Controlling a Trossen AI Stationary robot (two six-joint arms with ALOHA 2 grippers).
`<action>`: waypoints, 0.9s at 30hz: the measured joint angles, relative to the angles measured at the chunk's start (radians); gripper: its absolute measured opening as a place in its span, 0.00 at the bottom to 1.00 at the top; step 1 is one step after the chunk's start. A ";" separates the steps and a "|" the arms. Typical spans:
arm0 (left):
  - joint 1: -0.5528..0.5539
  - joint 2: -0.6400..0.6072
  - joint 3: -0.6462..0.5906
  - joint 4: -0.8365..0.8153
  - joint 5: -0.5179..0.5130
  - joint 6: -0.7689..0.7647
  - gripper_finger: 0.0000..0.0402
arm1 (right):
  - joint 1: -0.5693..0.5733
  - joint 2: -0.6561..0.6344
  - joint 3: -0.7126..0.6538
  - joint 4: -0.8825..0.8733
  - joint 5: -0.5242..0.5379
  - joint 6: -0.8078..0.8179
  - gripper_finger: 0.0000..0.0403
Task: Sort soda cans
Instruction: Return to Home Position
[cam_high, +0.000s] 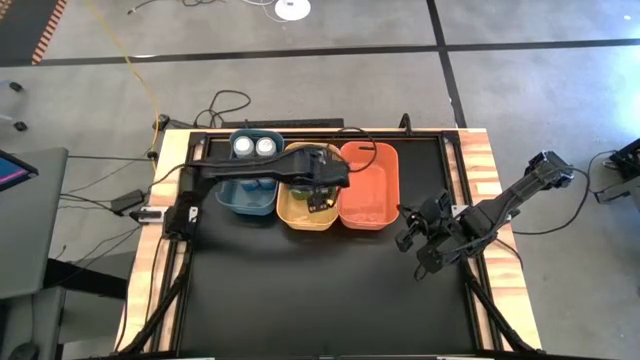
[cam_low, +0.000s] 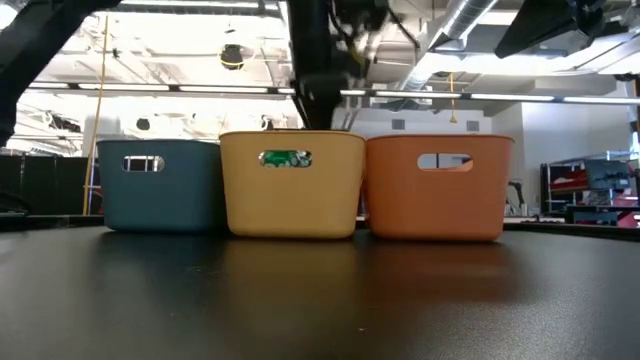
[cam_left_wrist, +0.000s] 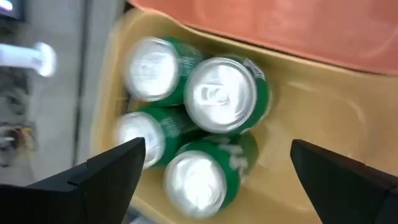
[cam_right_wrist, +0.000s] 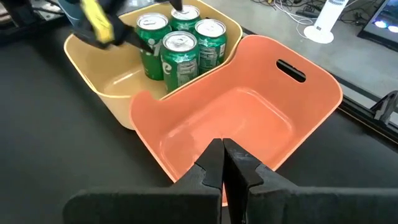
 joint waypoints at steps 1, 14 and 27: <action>-0.012 -0.027 0.000 -0.006 -0.023 -0.010 0.99 | 0.000 0.000 0.000 0.011 0.006 0.000 0.06; -0.318 -0.381 -0.066 0.043 -0.235 -0.228 0.95 | 0.076 0.034 0.000 0.143 0.036 -0.101 0.06; -0.812 -0.548 -0.417 0.091 -0.631 -0.617 0.63 | 0.206 0.112 0.000 0.337 0.002 -0.227 0.06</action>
